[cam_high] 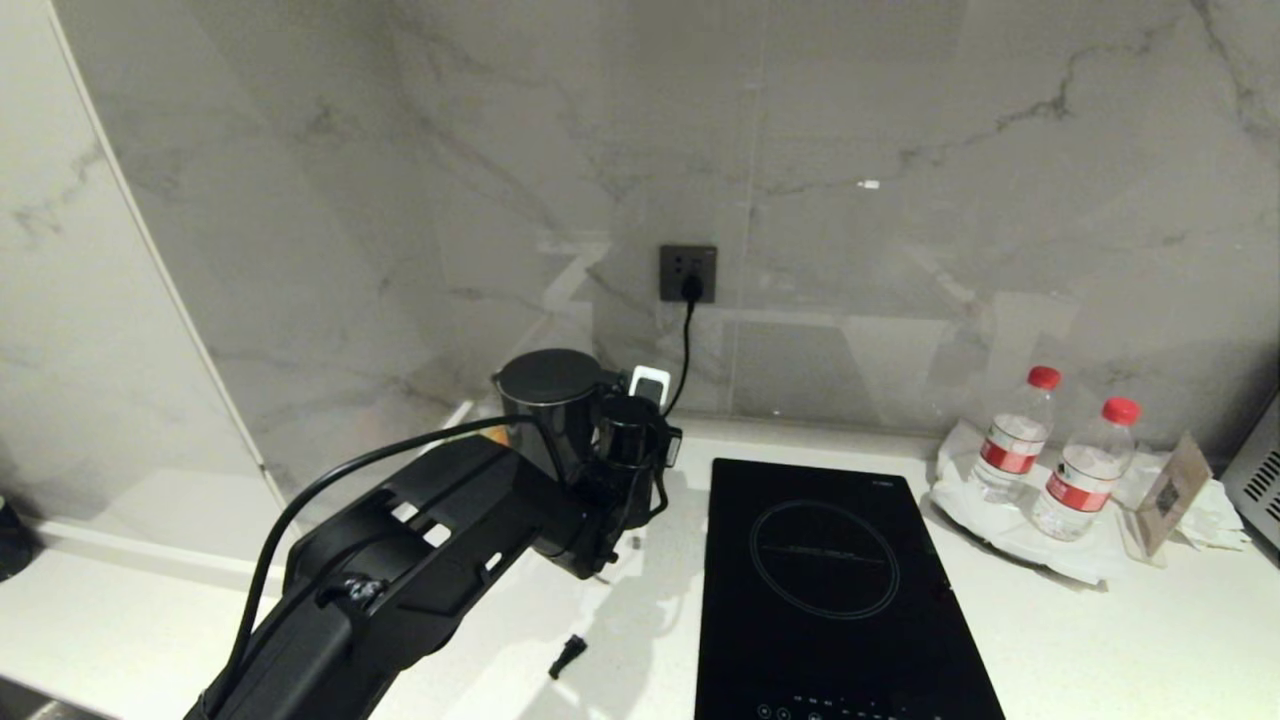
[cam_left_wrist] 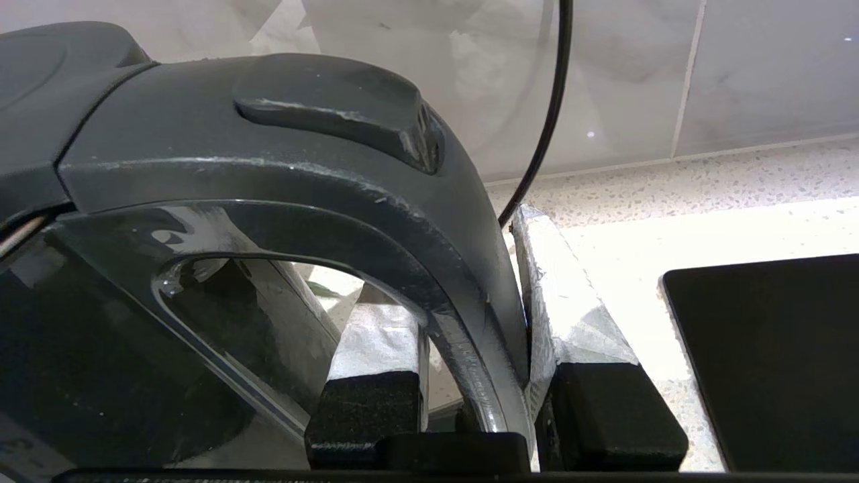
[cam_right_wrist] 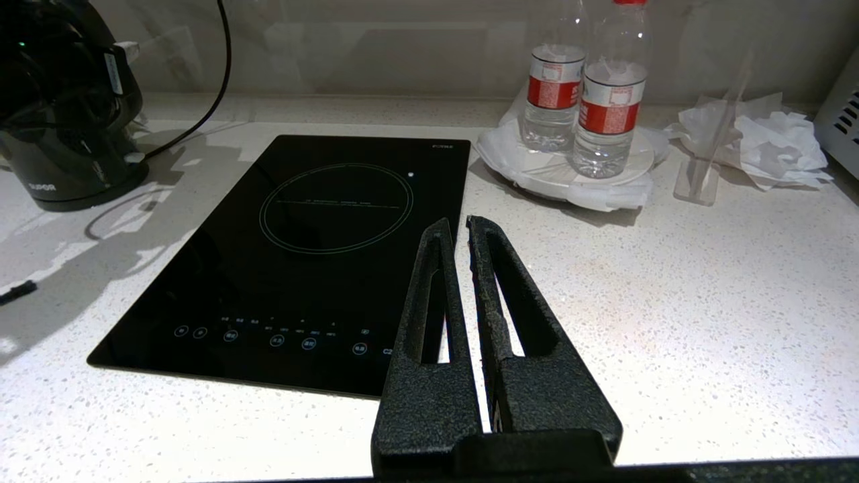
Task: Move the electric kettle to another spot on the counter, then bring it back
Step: Place it on the power base
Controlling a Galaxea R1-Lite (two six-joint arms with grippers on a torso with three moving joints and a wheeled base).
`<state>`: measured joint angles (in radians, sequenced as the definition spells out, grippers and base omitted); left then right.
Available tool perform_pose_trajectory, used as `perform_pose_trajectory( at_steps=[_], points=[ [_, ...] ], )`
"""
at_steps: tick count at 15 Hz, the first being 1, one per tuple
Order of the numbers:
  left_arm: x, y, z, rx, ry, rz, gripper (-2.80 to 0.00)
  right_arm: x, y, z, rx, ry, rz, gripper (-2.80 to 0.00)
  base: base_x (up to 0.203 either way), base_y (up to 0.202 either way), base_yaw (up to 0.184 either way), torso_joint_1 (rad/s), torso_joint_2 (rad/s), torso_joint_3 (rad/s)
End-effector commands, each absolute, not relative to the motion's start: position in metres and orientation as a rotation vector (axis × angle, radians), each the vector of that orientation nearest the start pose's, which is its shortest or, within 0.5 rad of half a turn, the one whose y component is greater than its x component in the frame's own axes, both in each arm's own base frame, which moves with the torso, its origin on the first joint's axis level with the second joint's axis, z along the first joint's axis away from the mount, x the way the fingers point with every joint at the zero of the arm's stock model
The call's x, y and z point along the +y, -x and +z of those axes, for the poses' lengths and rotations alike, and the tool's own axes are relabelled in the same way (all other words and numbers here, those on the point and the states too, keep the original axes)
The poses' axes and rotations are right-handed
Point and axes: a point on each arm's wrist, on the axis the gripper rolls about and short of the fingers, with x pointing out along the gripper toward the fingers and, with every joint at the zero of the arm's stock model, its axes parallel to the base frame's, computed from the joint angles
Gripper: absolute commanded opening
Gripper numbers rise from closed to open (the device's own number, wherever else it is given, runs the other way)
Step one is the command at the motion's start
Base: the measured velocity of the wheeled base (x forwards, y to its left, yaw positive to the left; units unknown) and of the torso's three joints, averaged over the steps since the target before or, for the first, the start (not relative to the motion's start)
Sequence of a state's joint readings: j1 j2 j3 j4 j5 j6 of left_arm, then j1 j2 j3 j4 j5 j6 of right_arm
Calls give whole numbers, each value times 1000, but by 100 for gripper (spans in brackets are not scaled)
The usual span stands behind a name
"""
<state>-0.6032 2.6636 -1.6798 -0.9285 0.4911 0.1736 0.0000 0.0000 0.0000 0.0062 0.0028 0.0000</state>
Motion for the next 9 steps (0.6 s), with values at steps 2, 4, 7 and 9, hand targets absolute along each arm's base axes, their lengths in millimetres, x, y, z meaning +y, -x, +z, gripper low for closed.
perform_pose_trajectory(
  at_steps=[2,4,7,9],
  points=[
    [-291,-437,28,40,-205,-101,-280,0,23,75,8,0,3,-280,0,0,0,0,0,0],
    [-292,-436,29,35,-204,-95,0,0,23,75,8,0,3,-280,0,0,0,0,0,0],
    [-293,-434,30,34,-202,-98,0,0,23,75,8,0,3,-280,0,0,0,0,0,0],
    [-295,-431,30,37,-204,-102,0,0,23,75,7,0,3,-280,0,0,0,0,0,0]
  ],
)
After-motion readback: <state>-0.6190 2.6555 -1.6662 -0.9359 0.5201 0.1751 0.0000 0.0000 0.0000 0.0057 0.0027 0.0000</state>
